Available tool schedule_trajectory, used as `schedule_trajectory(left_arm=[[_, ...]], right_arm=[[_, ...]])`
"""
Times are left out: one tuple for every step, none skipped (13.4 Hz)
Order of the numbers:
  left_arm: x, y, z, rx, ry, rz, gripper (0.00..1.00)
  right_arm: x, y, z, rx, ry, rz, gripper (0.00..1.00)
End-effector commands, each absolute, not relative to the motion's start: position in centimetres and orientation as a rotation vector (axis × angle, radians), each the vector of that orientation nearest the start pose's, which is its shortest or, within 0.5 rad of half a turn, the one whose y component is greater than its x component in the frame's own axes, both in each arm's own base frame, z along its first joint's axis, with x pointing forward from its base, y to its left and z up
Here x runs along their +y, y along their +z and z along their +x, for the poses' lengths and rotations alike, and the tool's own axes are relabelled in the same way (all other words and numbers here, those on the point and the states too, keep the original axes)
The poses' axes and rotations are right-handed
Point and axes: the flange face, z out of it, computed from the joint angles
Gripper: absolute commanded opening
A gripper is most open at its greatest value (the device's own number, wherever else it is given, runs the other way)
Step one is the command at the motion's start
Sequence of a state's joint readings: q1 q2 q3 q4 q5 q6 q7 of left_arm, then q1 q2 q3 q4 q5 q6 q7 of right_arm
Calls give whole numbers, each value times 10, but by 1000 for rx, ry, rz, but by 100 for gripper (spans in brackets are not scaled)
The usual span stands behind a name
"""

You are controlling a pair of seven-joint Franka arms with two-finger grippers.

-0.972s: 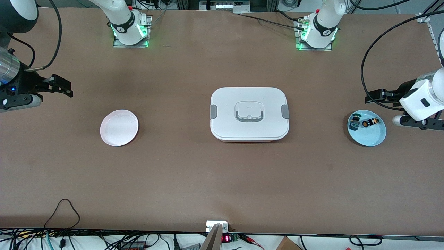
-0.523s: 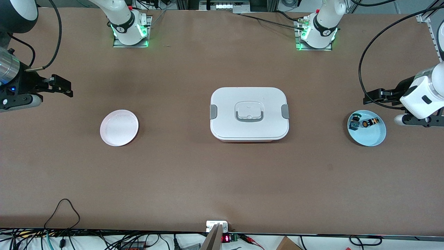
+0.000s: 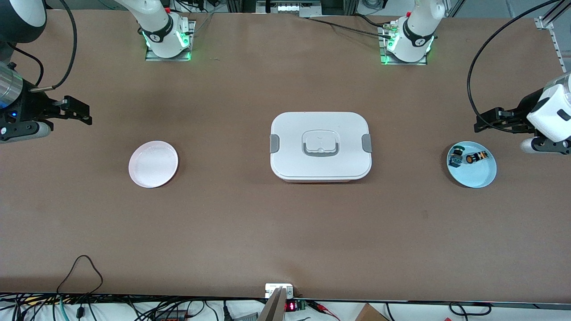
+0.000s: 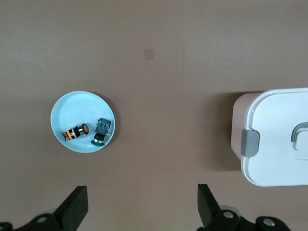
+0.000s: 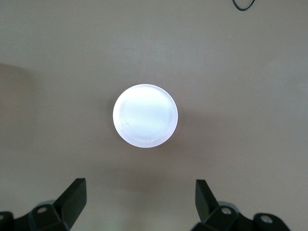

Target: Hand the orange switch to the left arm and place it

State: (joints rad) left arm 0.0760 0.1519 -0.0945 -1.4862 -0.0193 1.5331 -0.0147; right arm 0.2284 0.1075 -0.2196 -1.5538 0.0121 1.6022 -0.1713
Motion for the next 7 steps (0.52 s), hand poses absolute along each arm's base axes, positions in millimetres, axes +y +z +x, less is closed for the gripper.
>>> schedule_trajectory(left_arm=[[-10, 578, 570, 71, 101, -3162, 100], [-12, 587, 570, 98, 87, -3163, 100], [-15, 589, 569, 108, 87, -3161, 100], [-19, 592, 569, 115, 77, -3161, 100], [-20, 594, 570, 103, 72, -3163, 100], [-13, 594, 571, 82, 72, -3165, 100], [-9, 593, 571, 72, 74, -3166, 100]], right_arm=[[12, 580, 587, -280, 89, -3135, 100], [12, 580, 587, -280, 89, -3135, 100], [12, 580, 587, -280, 89, -3135, 100], [12, 580, 587, -280, 89, -3135, 100], [12, 579, 588, -280, 94, -3135, 100], [12, 580, 587, -280, 89, -3135, 100], [12, 579, 588, -280, 94, -3135, 100]])
